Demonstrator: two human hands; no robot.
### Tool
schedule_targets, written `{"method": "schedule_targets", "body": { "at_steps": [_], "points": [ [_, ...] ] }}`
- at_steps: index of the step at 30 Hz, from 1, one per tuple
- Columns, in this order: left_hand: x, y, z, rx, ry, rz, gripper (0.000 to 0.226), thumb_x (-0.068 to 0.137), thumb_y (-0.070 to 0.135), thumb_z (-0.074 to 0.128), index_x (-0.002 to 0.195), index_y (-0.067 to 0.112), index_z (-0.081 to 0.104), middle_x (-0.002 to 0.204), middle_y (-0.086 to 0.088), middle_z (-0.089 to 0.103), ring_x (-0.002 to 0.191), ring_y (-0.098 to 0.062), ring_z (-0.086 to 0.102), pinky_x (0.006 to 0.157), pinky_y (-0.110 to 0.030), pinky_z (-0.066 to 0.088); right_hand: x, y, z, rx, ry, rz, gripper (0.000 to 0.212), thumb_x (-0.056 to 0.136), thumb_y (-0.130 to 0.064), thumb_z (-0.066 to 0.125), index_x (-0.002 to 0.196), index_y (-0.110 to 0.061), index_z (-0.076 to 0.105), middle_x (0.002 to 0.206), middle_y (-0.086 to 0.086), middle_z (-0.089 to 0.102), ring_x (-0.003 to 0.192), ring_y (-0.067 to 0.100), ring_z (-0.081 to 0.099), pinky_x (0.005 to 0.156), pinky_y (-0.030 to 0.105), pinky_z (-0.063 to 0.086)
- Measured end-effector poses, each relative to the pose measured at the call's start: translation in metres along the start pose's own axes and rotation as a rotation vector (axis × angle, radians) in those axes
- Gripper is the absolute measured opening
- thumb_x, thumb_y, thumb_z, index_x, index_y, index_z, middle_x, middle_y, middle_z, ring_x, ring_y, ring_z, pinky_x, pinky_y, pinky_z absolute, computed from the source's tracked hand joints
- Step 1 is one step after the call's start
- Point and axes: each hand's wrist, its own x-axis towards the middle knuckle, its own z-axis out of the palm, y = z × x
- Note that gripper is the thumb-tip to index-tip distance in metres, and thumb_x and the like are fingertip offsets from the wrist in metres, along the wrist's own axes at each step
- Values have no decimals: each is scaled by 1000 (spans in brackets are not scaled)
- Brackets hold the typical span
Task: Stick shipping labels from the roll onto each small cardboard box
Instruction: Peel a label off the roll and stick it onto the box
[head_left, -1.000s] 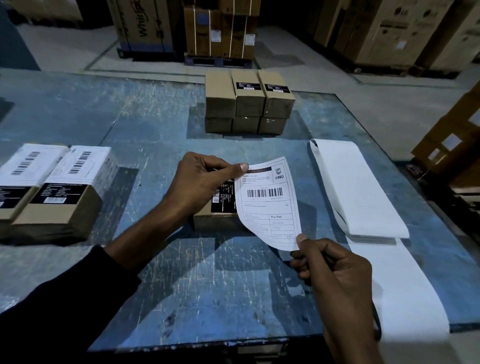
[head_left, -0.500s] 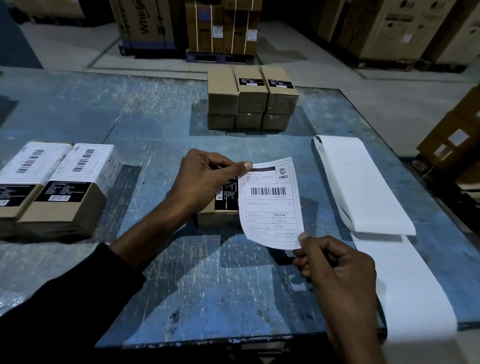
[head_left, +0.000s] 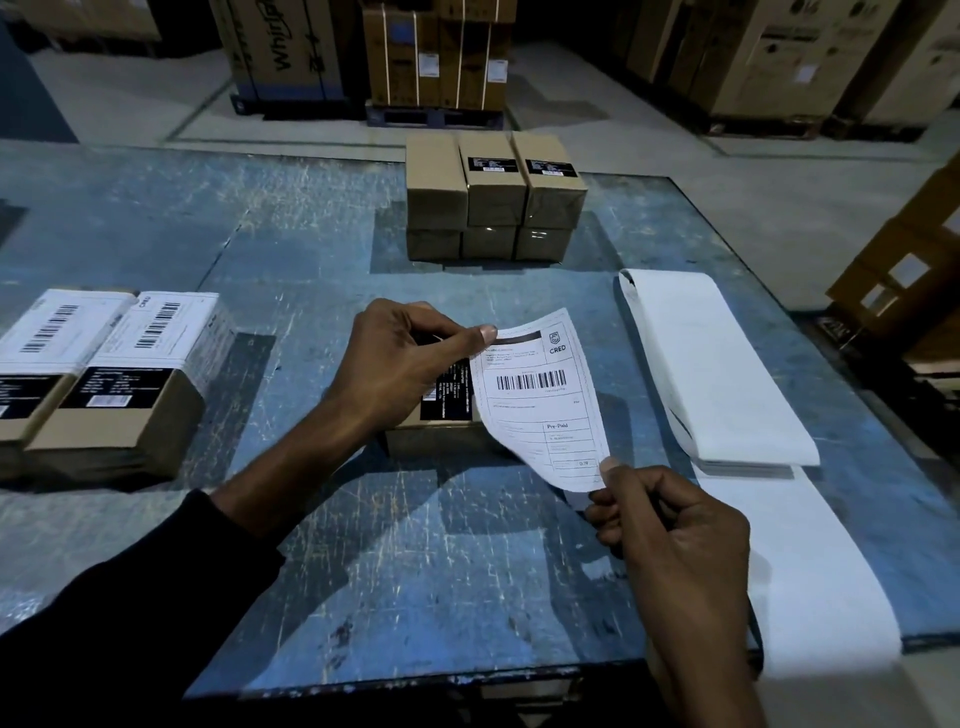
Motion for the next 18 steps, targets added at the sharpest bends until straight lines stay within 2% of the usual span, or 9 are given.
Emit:
{"method": "schedule_targets", "body": {
  "at_steps": [2, 7, 11, 18],
  "points": [
    [0, -1, 0, 21, 1, 24, 18, 90, 34, 86, 92, 16, 87, 82, 2, 79, 77, -20, 74, 67, -34, 55, 0, 0, -1, 13, -11, 2, 35, 97, -19, 75, 62, -20, 77, 65, 1, 76, 58, 6, 69, 57, 15, 52],
    [1, -2, 0, 25, 1, 29, 18, 90, 35, 86, 92, 16, 87, 83, 1, 79, 78, -21, 74, 67, -33, 55, 1, 1, 0, 3, -26, 9, 32, 96, -22, 75, 64, -26, 78, 66, 0, 76, 58, 6, 69, 58, 17, 52],
    [1, -1, 0, 40, 1, 45, 18, 91, 33, 85, 91, 15, 87, 82, 2, 79, 75, -15, 73, 65, -23, 52, 1, 1, 0, -13, -32, 7, 34, 96, -21, 75, 63, -27, 78, 65, 0, 76, 57, 5, 68, 57, 18, 51],
    [1, -1, 0, 59, -11, 38, 17, 91, 34, 85, 91, 16, 87, 81, 4, 79, 75, -16, 74, 67, -31, 56, 2, 2, 1, -23, -20, 11, 34, 95, -22, 76, 62, -28, 78, 64, 0, 75, 56, 6, 67, 63, 28, 51]
  ]
}}
